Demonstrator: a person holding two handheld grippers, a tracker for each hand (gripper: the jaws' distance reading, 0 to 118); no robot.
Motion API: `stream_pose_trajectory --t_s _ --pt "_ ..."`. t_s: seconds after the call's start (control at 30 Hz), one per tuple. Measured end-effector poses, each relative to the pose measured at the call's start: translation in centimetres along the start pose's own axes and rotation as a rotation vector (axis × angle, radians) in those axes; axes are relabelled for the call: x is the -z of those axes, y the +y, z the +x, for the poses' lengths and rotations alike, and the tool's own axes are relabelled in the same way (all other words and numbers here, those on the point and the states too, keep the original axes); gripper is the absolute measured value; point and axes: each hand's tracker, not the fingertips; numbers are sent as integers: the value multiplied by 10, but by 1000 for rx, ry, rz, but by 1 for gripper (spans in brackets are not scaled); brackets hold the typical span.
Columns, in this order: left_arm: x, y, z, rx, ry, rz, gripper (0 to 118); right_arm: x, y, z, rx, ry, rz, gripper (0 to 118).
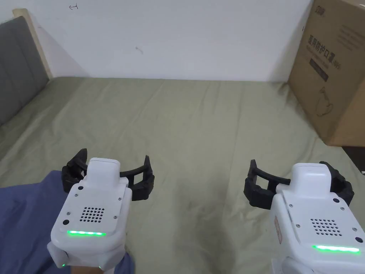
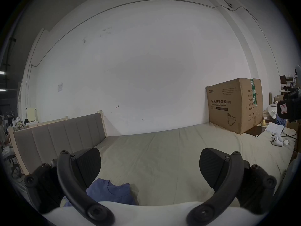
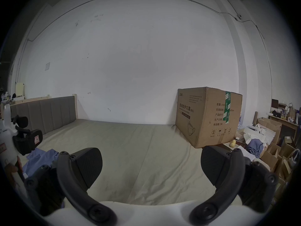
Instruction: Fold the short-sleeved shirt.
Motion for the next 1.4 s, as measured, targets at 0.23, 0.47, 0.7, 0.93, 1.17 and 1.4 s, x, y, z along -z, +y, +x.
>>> stream_pose_trajectory --t_s 0.23,0.47,0.7,0.93,1.17,1.4 --pt "0 2 -1 -13 -1 6 118 0 0 1 13 2 0 118" --pt "0 3 -2 -11 -1 9 118 0 1 1 13 -1 -5 118" --pt "0 3 -3 -20 -8 6 118 0 0 1 9 -6 -11 114" --pt "-2 5 -3 -55 -18 13 40 1 3 1 -9 -11 -17 28" --pt "3 6 -7 -103 -20 -19 0 1 5 3 -13 -24 -10 0" --pt "3 1 -28 -99 16 -48 0 8 8 -7 -3 24 -13 0"
